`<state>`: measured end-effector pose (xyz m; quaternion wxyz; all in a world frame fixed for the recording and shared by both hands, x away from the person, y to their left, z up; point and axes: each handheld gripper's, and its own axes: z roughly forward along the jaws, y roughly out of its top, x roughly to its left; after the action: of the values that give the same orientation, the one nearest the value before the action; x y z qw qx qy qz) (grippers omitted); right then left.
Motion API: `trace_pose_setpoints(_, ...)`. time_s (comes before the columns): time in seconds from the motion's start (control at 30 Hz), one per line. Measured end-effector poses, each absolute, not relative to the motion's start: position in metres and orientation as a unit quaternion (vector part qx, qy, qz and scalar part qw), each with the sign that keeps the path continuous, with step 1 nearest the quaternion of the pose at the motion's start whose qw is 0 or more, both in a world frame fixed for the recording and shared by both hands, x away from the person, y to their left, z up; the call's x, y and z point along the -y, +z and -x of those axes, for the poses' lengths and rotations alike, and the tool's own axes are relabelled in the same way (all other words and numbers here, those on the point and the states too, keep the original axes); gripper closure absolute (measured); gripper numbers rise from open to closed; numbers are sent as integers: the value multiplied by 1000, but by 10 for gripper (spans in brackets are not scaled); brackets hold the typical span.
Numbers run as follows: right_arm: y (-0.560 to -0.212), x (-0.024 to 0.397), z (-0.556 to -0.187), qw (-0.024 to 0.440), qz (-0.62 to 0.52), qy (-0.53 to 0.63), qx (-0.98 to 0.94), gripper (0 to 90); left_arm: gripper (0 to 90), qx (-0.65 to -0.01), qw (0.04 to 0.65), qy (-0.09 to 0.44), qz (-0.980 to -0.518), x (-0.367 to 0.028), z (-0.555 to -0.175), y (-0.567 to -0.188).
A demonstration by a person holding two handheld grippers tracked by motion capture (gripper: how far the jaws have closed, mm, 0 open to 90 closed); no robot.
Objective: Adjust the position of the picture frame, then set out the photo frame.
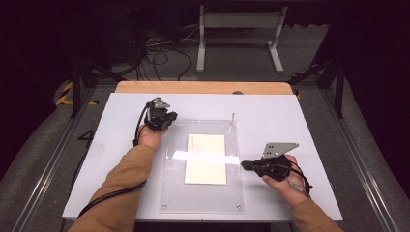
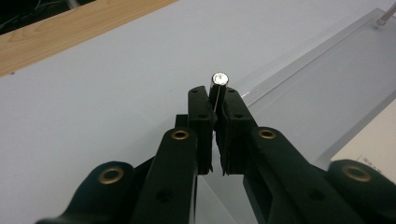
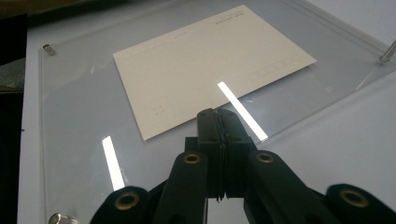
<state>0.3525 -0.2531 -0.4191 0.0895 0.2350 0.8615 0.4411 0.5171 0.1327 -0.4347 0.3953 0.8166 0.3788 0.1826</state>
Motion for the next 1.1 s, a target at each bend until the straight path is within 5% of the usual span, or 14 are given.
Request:
trace_pose_setpoints(0.63, -420, 253, -353, 83, -237, 448, -858, 882, 847, -369, 400, 173, -821, -126, -506, -441)
trace_pose_setpoints(0.9, -420, 259, -354, 91, -245, 456, -851, 816, 838, -369, 408, 161, -820, -131, -504, -446)
trace_pose_setpoints(1.1, -415, 265, -356, 110, -253, 463, -842, 756, 613, -349, 430, 165, -816, -140, -493, -428)
